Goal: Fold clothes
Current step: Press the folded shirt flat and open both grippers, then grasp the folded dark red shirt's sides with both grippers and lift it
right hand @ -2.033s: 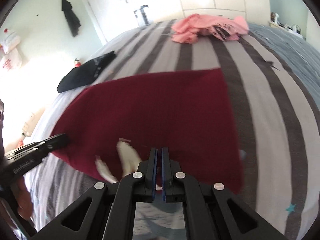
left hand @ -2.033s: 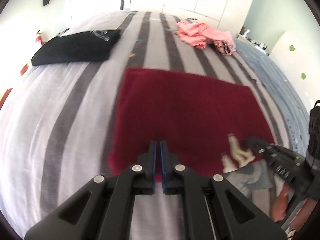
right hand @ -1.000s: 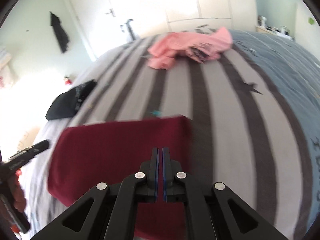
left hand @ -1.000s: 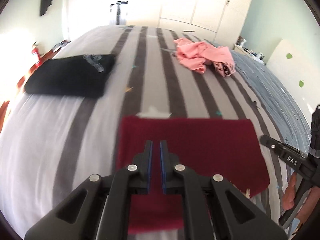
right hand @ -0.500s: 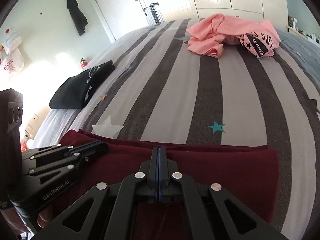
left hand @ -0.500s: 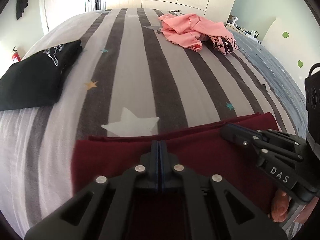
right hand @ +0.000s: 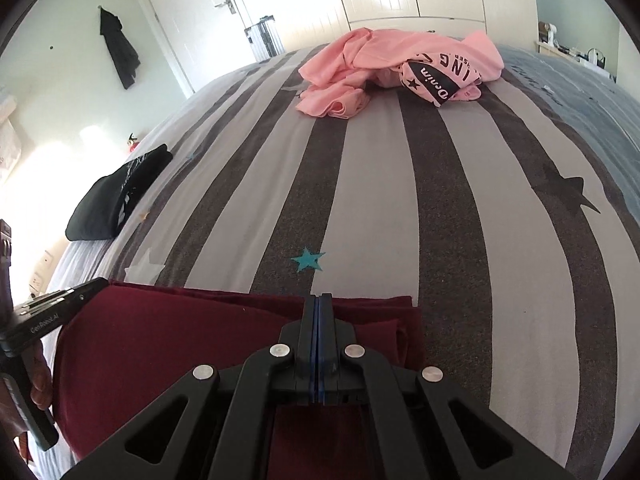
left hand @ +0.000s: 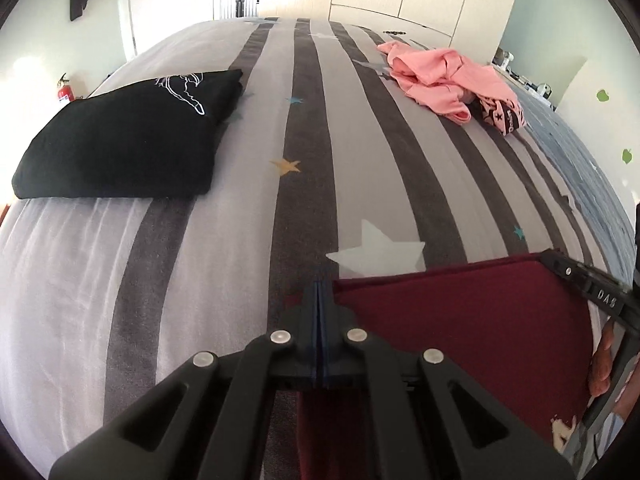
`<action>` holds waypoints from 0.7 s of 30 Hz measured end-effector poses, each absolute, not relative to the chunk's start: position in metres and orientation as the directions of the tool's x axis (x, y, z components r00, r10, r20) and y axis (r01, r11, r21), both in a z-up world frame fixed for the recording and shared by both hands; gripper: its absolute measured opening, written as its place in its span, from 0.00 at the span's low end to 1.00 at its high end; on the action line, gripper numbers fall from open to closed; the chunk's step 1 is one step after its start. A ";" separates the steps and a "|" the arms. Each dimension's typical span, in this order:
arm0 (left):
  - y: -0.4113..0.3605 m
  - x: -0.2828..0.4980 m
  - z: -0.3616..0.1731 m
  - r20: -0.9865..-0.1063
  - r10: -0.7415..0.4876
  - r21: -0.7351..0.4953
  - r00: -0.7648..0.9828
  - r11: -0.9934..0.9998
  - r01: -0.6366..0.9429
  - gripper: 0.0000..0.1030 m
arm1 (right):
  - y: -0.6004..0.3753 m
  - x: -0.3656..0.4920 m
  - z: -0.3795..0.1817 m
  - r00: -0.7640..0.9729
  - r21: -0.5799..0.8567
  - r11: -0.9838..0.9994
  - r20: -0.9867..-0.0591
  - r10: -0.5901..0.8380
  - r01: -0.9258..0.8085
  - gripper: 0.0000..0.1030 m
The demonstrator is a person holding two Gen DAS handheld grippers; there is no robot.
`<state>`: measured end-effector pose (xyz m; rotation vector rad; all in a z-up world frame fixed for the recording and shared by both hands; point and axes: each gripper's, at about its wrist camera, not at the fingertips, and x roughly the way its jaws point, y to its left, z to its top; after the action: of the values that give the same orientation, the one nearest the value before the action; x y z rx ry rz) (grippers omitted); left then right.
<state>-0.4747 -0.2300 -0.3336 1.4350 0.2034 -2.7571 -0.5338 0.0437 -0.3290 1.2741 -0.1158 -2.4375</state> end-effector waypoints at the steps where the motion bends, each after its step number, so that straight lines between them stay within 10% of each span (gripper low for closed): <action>1: -0.229 -0.474 -0.333 -0.818 0.035 -0.098 -0.575 -0.992 0.079 0.02 | 0.044 -0.535 -0.330 -0.510 0.247 -0.921 -0.774 -0.375 0.301 0.00; 12: -0.271 -0.459 -0.310 -0.822 -0.010 -0.126 -0.570 -0.972 0.199 0.13 | 0.086 -0.542 -0.306 -0.558 0.157 -0.955 -0.783 -0.275 0.250 0.05; 16: -0.272 -0.430 -0.295 -0.825 0.014 -0.145 -0.565 -0.972 0.187 0.39 | 0.103 -0.522 -0.287 -0.558 0.164 -0.950 -0.778 -0.290 0.266 0.39; 21: -0.256 -0.392 -0.283 -0.827 0.109 -0.231 -0.552 -0.960 0.156 0.55 | 0.108 -0.480 -0.283 -0.491 0.243 -0.925 -0.792 -0.363 0.292 0.48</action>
<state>-0.3919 -0.2565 -0.2829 1.4738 0.4362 -2.7093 -0.4796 0.1081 -0.2830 1.3145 -0.1075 -2.4241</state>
